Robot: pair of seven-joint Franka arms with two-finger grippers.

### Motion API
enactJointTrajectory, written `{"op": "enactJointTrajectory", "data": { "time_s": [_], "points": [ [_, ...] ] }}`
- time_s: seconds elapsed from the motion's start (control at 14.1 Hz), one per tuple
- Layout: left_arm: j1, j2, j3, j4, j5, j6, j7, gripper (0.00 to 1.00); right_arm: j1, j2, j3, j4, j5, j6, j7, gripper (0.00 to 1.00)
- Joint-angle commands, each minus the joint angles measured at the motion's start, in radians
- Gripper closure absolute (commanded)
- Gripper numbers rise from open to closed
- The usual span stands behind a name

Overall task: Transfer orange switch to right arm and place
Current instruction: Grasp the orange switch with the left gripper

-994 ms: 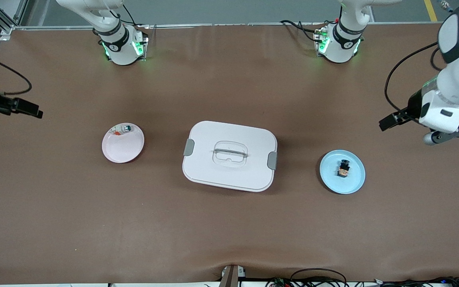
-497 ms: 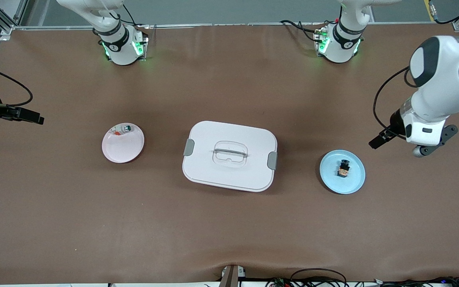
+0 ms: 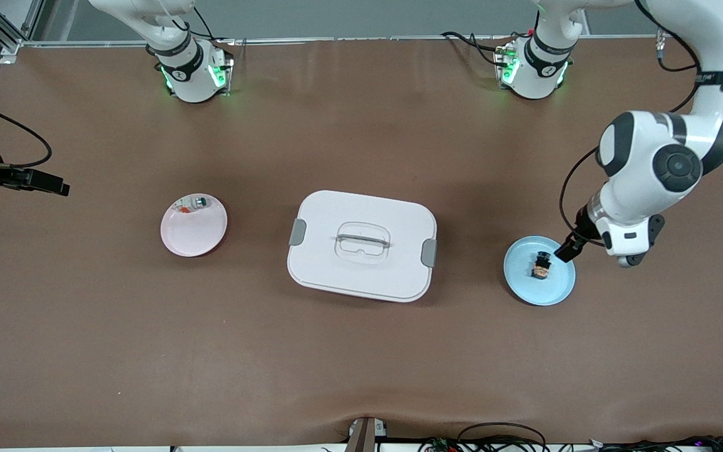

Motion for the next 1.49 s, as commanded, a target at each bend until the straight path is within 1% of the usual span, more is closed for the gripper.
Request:
{"op": "enactJointTrajectory", "data": {
  "time_s": [0.0, 0.14, 0.28, 0.57, 0.78, 1.07, 1.21, 1.42],
  "points": [
    [0.000, 0.079, 0.000, 0.024, 0.019, 0.046, -0.037, 0.00, -0.006, -0.004, 0.009, 0.008, 0.004, -0.013, -0.007, 0.00],
    [0.010, 0.125, 0.001, 0.022, 0.019, 0.109, -0.040, 0.00, 0.000, -0.006, 0.012, 0.008, 0.022, -0.021, -0.001, 0.00],
    [0.010, 0.153, 0.001, 0.024, 0.017, 0.141, -0.049, 0.00, 0.000, -0.007, 0.015, 0.010, 0.039, -0.042, 0.005, 0.00],
    [0.000, 0.201, 0.001, 0.030, 0.017, 0.192, -0.172, 0.00, 0.000, -0.009, 0.015, 0.008, 0.041, -0.046, 0.005, 0.00],
    [0.002, 0.237, 0.001, 0.031, 0.017, 0.227, -0.212, 0.00, 0.000, -0.010, 0.015, 0.002, 0.041, -0.052, 0.004, 0.00],
    [0.005, 0.264, 0.003, 0.033, 0.017, 0.229, -0.273, 0.00, -0.001, -0.010, 0.015, 0.001, 0.044, -0.053, 0.004, 0.00],
    [-0.001, 0.277, 0.004, 0.047, 0.017, 0.229, -0.292, 0.00, -0.006, -0.012, 0.014, 0.001, 0.071, -0.053, 0.001, 0.00],
    [-0.001, 0.282, 0.004, 0.057, 0.017, 0.229, -0.298, 0.00, -0.008, -0.013, 0.015, -0.015, 0.074, -0.050, -0.002, 0.00]
  ]
}}
